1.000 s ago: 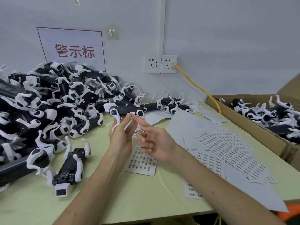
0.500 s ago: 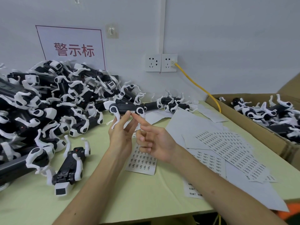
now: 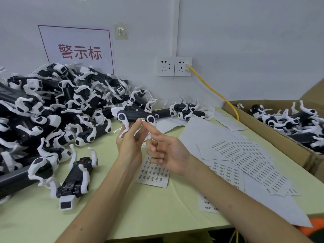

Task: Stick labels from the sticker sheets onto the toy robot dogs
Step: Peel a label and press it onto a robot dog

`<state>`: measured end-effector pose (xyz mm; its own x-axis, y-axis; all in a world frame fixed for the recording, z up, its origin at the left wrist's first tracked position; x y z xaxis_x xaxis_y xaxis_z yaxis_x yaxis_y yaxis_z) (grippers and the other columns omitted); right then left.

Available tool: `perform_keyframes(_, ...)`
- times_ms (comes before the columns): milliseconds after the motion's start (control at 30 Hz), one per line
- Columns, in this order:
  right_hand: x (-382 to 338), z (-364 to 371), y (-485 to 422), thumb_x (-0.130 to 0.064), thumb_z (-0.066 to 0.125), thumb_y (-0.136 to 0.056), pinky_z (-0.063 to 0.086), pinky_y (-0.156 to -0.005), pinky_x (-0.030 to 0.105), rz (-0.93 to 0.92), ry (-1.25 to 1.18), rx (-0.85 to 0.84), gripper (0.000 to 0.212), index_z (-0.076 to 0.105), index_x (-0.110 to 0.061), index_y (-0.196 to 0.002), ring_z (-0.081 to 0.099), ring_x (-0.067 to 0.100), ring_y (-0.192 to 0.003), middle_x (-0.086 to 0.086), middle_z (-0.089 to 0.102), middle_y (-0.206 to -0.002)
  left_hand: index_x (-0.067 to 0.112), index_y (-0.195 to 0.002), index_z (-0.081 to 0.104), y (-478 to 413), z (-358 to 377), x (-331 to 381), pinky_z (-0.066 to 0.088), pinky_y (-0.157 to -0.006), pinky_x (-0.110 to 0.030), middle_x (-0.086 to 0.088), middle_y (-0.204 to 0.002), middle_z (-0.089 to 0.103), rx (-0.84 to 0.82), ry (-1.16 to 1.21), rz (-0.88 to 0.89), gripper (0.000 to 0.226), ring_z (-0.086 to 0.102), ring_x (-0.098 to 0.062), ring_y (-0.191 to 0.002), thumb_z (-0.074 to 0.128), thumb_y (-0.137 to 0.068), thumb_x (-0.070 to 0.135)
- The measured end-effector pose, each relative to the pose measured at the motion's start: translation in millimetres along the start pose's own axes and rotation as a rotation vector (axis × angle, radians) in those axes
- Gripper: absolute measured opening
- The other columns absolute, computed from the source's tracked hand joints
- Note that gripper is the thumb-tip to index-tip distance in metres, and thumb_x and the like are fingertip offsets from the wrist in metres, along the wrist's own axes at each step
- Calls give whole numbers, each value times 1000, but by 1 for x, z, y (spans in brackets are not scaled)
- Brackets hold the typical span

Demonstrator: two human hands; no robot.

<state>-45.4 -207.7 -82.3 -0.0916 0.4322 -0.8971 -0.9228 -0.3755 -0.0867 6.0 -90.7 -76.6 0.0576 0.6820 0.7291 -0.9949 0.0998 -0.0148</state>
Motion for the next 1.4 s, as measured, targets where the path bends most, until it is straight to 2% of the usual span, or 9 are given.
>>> perform_keyframes(100, 0, 0, 0, -22, 49, -99, 26, -48, 22, 0, 4, -6, 53, 49, -40, -149, 28, 10, -53, -2, 47, -70, 15, -101, 60, -1, 0, 0, 53, -102, -41, -8, -108, 64, 17, -2, -1, 23, 76, -22, -89, 77, -89, 6)
perform_keyframes(200, 0, 0, -1, -22, 48, -100, 27, -48, 22, 4, 4, -5, 52, 48, -40, -149, 28, 10, -53, -2, 48, -70, 18, -99, 62, -3, -1, -2, 56, -92, -35, -4, -101, 70, 36, 7, 9, 22, 75, -25, -94, 78, -89, 7)
perform_keyframes(333, 1, 0, -1, -22, 48, -100, 27, -48, 22, 9, -6, -3, 51, 51, -41, -147, 28, 11, -53, -2, 48, -69, 13, -121, 62, -4, 0, -3, 58, -96, -36, 9, -75, 75, 89, 37, 32, 38, 77, -22, -87, 79, -87, 7)
perform_keyframes(400, 1, 0, -1, -23, 47, -101, 25, -49, 23, 16, -5, -3, 50, 51, -41, -147, 26, 11, -53, -2, 48, -69, 5, -137, 58, -5, -1, -4, 58, -98, -35, 7, -75, 75, 100, 32, 42, 54, 78, -20, -85, 79, -87, 7)
perform_keyframes(533, 2, 0, -1, -23, 48, -101, 23, -51, 25, 23, -1, 0, 50, 50, -42, -147, 26, 11, -53, -2, 48, -70, 1, -144, 54, -7, -3, -4, 60, -90, -30, 4, -79, 74, 115, 36, 57, 63, 78, -22, -86, 80, -86, 7)
perform_keyframes(733, 3, 1, -1, -24, 50, -99, 23, -51, 24, 19, 1, -12, 52, 50, -42, -147, 25, 11, -55, -2, 48, -71, 10, -126, 61, -6, -2, -3, 61, -81, -26, 10, -72, 75, 142, 20, 60, 44, 77, -23, -85, 80, -86, 8)
perform_keyframes(967, 0, 1, -2, -26, 51, -99, 27, -50, 23, 23, 0, -25, 51, 51, -40, -147, 28, 11, -54, -2, 50, -72, 8, -107, 63, -5, -1, -1, 58, -65, -19, 10, -68, 71, 162, -16, 94, 28, 77, -16, -73, 81, -86, 7)
perform_keyframes(1167, 0, 2, -2, -29, 51, -97, 30, -52, 24, 28, 27, -31, 54, 47, -38, -150, 27, 12, -55, -2, 52, -74, 10, -95, 65, -7, -4, 0, 57, -63, -18, 2, -78, 68, 197, -33, 100, 19, 76, -15, -70, 81, -85, 6)
perform_keyframes(1400, -1, 3, -1, -32, 56, -92, 28, -52, 25, 27, 21, -14, 60, 47, -36, -151, 26, 13, -56, -1, 52, -75, 7, -106, 65, -7, -4, 0, 57, -64, -19, 2, -79, 67, 207, -36, 113, 27, 76, -15, -69, 81, -85, 5)
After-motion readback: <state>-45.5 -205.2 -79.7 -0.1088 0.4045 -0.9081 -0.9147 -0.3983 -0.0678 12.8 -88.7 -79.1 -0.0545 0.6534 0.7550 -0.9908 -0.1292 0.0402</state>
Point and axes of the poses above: each hand's wrist, its own y-axis away from the middle knuckle, its own z-axis out of the palm, x = y × z, the point moved 1 cm from there along -y, towards the middle knuckle
